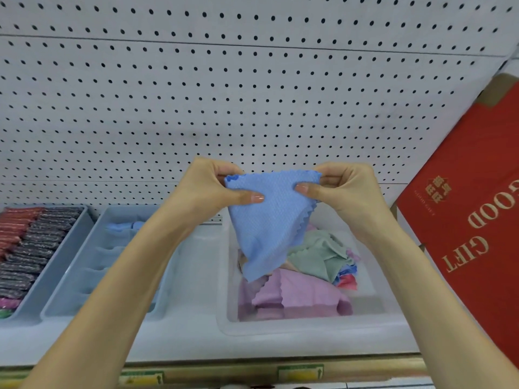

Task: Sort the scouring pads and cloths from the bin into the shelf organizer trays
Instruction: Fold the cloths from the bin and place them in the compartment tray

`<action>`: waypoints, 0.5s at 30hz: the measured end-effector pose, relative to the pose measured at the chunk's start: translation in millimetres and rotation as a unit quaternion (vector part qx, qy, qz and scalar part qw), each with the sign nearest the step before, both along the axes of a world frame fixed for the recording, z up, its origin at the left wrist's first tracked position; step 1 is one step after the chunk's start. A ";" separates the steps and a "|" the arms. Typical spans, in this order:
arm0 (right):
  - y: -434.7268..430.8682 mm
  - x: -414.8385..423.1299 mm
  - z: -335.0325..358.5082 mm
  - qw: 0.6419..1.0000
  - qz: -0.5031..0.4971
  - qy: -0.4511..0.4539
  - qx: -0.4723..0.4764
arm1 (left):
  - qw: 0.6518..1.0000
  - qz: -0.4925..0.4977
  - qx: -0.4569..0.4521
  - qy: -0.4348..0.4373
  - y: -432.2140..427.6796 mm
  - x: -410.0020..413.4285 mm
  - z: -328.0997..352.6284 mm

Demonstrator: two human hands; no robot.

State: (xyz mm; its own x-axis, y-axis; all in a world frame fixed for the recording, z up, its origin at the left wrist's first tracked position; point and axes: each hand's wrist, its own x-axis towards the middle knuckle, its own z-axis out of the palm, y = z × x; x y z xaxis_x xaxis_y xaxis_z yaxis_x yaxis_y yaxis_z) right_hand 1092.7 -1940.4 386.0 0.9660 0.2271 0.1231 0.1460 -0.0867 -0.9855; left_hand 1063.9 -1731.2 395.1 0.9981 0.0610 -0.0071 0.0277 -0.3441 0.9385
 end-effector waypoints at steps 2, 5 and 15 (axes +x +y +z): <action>-0.2 0.1 -0.1 1.000 0.004 -0.002 -0.005 | 1.000 0.000 -0.004 -0.001 -0.9 1.0 0.3; -0.7 0.3 0.9 1.000 0.009 -0.013 -0.012 | 1.000 0.001 -0.009 -0.002 -1.9 2.7 1.6; 16.8 1.3 11.6 0.990 0.072 -0.072 -0.093 | 0.997 -0.039 0.011 -0.061 -13.0 6.5 1.8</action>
State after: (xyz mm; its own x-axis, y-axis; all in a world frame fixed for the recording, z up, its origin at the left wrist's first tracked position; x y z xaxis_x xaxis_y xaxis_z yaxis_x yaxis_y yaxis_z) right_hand 1094.1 -1923.6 397.6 0.8971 0.3938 0.2001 0.3082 -0.2334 -0.9222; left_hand 1070.4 -1744.2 396.9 0.9932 -0.0184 0.1150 -0.1138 -0.3611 0.9255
